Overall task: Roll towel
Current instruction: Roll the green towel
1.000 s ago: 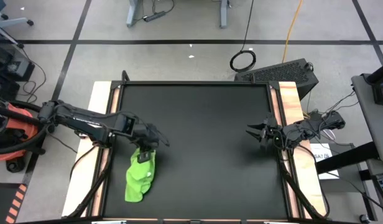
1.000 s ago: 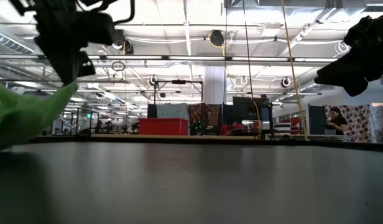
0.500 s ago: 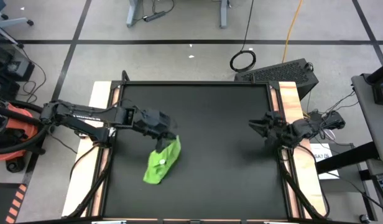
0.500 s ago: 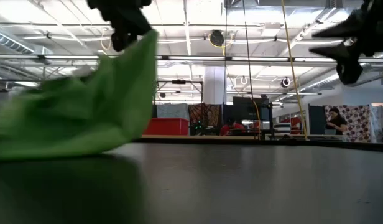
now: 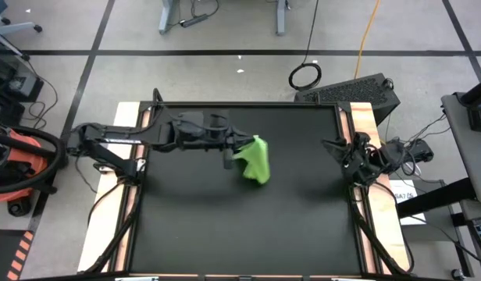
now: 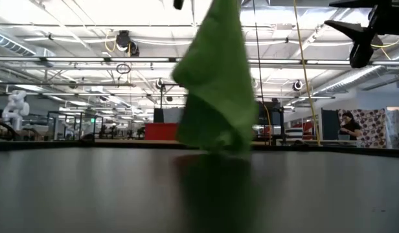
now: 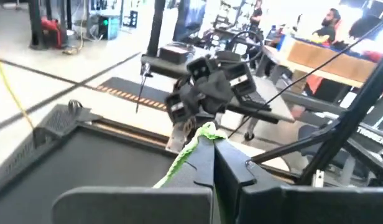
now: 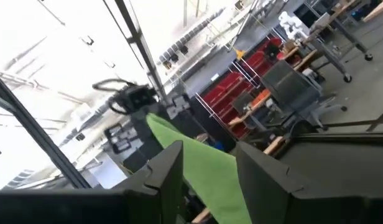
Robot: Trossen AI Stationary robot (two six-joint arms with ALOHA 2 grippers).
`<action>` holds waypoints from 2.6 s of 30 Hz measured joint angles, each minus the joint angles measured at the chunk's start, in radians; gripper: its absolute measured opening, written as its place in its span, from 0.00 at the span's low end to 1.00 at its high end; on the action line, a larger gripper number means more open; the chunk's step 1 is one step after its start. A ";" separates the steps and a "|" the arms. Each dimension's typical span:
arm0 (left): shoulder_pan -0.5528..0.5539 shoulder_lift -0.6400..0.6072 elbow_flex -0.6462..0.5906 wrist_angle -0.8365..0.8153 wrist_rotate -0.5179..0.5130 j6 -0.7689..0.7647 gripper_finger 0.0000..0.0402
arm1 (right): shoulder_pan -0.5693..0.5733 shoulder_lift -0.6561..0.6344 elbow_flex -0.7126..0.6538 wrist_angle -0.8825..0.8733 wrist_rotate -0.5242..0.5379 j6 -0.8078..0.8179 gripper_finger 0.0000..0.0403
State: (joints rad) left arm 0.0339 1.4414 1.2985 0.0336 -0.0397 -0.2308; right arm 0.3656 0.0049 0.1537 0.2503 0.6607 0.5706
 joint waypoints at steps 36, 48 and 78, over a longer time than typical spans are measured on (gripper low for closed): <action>0.103 0.516 0.266 -0.312 0.267 0.124 0.00 | -0.007 0.560 0.000 0.033 -0.233 -0.059 0.35; 0.056 0.519 0.285 -0.200 0.275 0.211 0.00 | -0.123 0.591 0.000 0.008 -0.280 -0.151 0.63; 0.057 0.506 0.337 -0.303 0.272 0.213 0.17 | -0.378 0.920 0.286 -0.093 -0.506 -0.381 0.03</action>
State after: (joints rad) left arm 0.0909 1.9470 1.6356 -0.2699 0.2325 -0.0177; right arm -0.0119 0.9251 0.4395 0.1573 0.1543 0.1898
